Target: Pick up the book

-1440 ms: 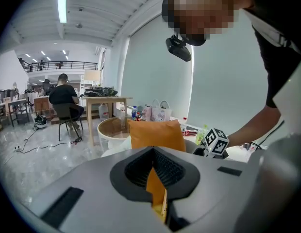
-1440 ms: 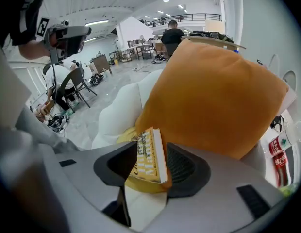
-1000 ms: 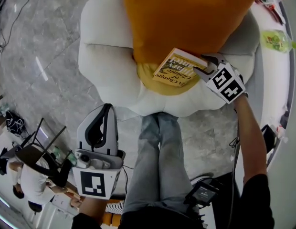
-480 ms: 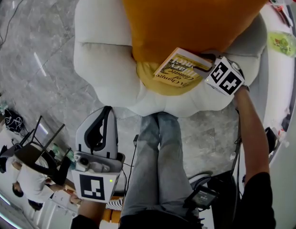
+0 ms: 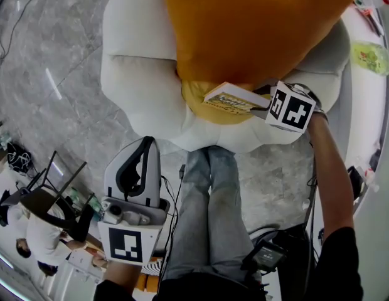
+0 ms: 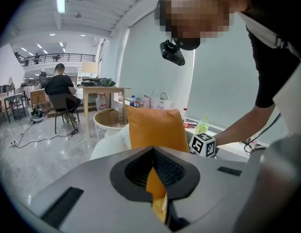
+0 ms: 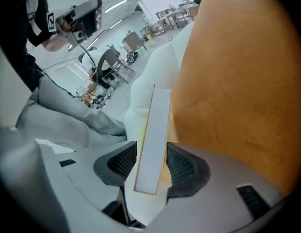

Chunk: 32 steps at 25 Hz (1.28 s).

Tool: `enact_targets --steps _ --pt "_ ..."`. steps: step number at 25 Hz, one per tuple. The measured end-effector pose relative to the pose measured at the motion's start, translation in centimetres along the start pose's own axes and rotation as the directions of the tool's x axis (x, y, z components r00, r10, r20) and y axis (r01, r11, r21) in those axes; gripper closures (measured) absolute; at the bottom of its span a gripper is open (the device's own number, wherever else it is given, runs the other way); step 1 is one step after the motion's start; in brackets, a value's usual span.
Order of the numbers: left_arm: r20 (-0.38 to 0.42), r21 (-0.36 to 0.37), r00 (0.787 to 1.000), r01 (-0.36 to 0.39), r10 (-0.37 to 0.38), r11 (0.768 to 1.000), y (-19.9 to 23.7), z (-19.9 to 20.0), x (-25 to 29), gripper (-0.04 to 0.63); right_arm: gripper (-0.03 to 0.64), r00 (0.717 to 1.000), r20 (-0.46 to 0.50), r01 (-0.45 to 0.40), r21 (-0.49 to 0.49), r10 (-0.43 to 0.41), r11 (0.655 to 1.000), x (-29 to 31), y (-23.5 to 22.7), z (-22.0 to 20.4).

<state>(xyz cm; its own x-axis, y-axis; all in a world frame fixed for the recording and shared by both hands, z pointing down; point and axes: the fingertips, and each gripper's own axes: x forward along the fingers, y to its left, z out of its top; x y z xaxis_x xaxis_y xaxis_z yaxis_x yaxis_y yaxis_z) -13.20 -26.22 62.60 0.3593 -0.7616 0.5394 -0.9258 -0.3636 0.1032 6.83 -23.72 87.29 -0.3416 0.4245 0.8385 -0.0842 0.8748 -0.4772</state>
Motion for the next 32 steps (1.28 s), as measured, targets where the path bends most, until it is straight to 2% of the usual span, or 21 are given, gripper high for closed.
enact_targets --steps 3,7,14,18,23,26,32 --pt "0.004 -0.002 1.000 -0.008 0.008 1.000 0.3 0.3 -0.3 0.584 0.416 0.998 -0.059 -0.033 -0.038 0.030 0.999 1.6 1.3 0.0" --pt "0.002 -0.003 1.000 -0.022 0.022 1.000 1.0 0.1 -1.1 0.584 0.421 0.999 -0.052 0.004 -0.056 -0.007 0.998 3.7 1.9 0.8" --pt "0.012 -0.006 0.999 -0.042 0.042 0.999 1.6 -0.3 -2.2 0.584 0.445 0.995 -0.035 0.099 0.027 -0.098 0.995 5.2 1.0 1.3" --pt "0.021 -0.018 0.999 -0.045 0.045 0.999 1.5 0.1 -3.0 0.584 0.460 0.984 -0.034 0.179 0.121 -0.176 0.976 5.6 0.9 1.1" --pt "0.038 -0.017 0.998 -0.049 0.050 0.999 1.7 0.8 -3.8 0.584 0.465 0.976 -0.061 0.213 0.127 -0.207 0.969 5.8 1.6 1.5" --pt "0.035 -0.009 0.998 -0.045 0.045 0.999 1.7 1.2 -4.6 0.584 0.465 0.974 -0.034 0.228 0.165 -0.225 0.960 5.0 2.2 1.9" --pt "0.064 0.018 0.997 -0.049 0.048 0.999 1.7 3.3 -6.0 0.584 0.466 0.954 0.078 0.262 0.247 -0.289 0.933 0.1 2.6 5.0"
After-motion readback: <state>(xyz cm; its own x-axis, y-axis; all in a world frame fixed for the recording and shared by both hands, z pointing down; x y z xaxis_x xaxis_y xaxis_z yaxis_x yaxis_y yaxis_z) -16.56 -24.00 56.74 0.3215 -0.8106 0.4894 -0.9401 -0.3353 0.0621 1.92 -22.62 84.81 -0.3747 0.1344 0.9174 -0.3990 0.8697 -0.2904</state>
